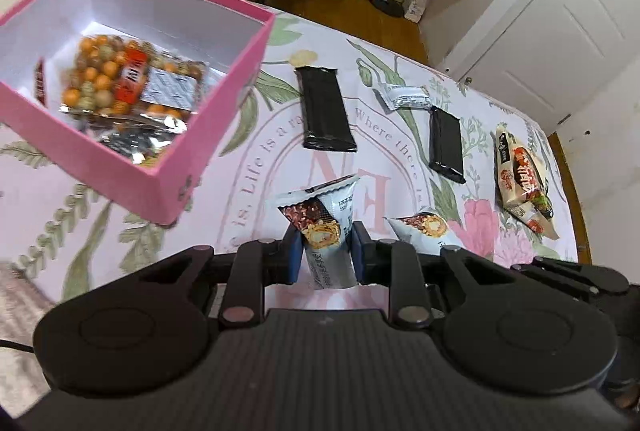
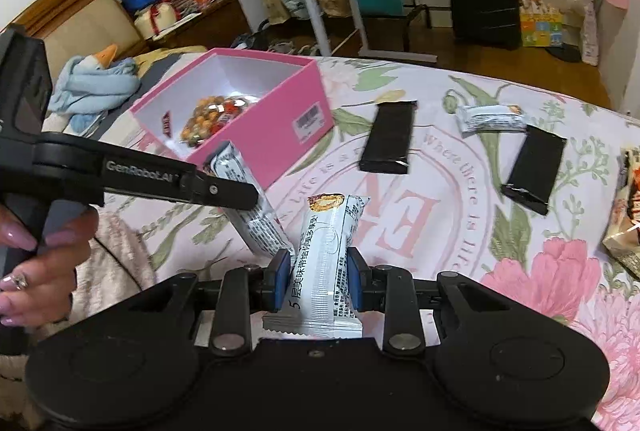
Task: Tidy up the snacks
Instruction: 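Carry both white wafer bars into the pink box and open both grippers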
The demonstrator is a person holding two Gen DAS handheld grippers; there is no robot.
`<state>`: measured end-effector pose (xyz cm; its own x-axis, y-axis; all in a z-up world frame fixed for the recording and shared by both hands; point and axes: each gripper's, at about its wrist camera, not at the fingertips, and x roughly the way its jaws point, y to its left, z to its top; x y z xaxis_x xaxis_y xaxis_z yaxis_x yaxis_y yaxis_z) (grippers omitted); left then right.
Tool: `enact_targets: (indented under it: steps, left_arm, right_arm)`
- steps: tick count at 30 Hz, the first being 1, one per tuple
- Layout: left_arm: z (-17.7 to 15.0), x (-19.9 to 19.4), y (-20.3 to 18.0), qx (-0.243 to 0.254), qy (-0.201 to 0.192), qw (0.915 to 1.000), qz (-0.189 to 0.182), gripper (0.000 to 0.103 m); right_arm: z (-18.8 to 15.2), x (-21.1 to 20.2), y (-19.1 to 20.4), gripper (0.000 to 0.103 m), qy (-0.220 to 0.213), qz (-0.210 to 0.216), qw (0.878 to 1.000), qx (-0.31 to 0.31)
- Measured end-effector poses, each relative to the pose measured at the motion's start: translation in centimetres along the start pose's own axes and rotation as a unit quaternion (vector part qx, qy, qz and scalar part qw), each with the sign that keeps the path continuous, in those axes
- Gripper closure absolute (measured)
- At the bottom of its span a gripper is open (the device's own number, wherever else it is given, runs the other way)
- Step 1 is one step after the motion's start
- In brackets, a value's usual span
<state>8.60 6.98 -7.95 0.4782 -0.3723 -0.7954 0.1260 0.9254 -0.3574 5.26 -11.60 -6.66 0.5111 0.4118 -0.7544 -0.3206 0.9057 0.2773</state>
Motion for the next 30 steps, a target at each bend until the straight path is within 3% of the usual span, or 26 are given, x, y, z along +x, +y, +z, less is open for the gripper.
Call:
enact_targets:
  steps: [9, 13, 18, 21, 24, 30]
  left_arm:
    - [0.4, -6.0, 2.5, 0.013, -0.008, 0.9993, 0.035, 0.079]
    - [1.5, -8.7, 4.2, 0.004, -0.039, 0.9982, 0.046, 0.079]
    - [3.8, -10.5, 5.9, -0.008, -0.083, 0.9943, 0.067, 0.079]
    - [5.5, -10.3, 6.9, -0.017, -0.100, 0.9918, 0.077, 0.079]
    - [7.3, -9.3, 7.7, -0.019, -0.111, 0.9891, 0.095, 0.079]
    - [10.4, -4.6, 9.4, -0.023, -0.072, 0.9908, 0.113, 0.079]
  right_arm:
    - [3.4, -0.6, 4.7, 0.069, 0.022, 0.056, 0.997, -0.058]
    - [5.7, -0.4, 7.3, 0.069, 0.012, 0.088, 0.992, -0.086]
    - [8.7, 0.9, 9.9, 0.069, -0.027, 0.090, 0.990, -0.110]
    - [10.4, 2.3, 10.7, 0.069, -0.062, 0.067, 0.988, -0.125]
    - [12.2, 4.4, 10.9, 0.069, -0.071, 0.060, 0.987, -0.129]
    - [14.8, 9.8, 10.3, 0.069, -0.061, 0.030, 0.986, -0.151]
